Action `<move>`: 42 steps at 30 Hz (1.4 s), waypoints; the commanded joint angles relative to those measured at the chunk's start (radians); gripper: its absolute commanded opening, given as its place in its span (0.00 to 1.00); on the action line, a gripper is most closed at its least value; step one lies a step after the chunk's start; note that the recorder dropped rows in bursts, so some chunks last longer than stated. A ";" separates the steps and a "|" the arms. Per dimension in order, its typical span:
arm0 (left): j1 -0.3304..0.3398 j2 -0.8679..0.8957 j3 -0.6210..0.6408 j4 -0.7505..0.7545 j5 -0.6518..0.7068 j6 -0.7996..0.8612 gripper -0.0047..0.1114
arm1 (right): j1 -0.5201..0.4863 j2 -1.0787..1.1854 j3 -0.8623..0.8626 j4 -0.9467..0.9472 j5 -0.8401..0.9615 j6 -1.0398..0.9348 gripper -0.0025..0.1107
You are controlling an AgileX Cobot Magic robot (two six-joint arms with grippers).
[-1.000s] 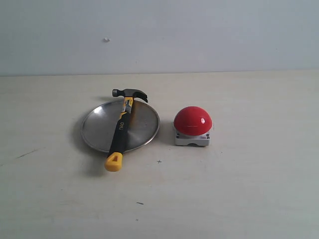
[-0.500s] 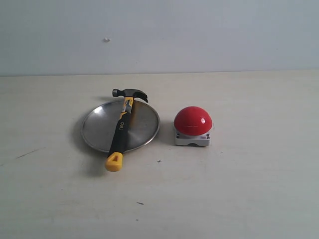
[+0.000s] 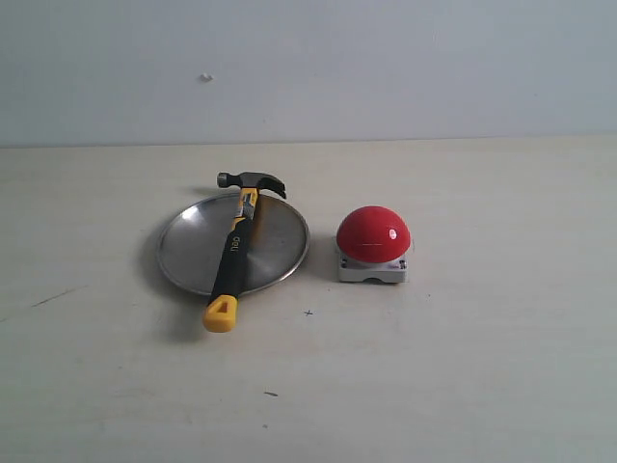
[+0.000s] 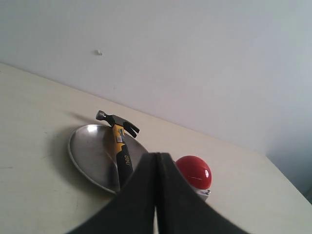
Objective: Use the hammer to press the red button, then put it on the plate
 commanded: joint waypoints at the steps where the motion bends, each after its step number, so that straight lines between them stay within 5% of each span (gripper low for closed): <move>1: 0.004 -0.005 0.003 -0.001 -0.003 0.003 0.04 | -0.004 -0.008 0.002 0.392 -0.152 -0.372 0.02; 4: 0.004 -0.005 0.003 -0.001 -0.003 0.003 0.04 | -0.004 -0.008 0.002 0.620 -0.130 -0.446 0.02; 21: 0.004 -0.005 0.003 -0.001 -0.003 0.003 0.04 | -0.004 -0.008 0.002 0.623 -0.130 -0.446 0.02; 25: 0.004 -0.005 0.003 0.160 -0.004 0.179 0.04 | -0.004 -0.008 0.002 0.623 -0.130 -0.446 0.02; 30: -0.041 -0.038 0.005 0.320 -0.011 0.209 0.04 | -0.004 -0.008 0.002 0.623 -0.130 -0.446 0.02; 36: -0.122 -0.076 0.033 0.376 -0.118 0.209 0.04 | -0.004 -0.008 0.002 0.623 -0.130 -0.446 0.02; 42: -0.123 -0.076 0.089 0.374 -0.261 0.209 0.04 | -0.004 -0.008 0.002 0.623 -0.130 -0.446 0.02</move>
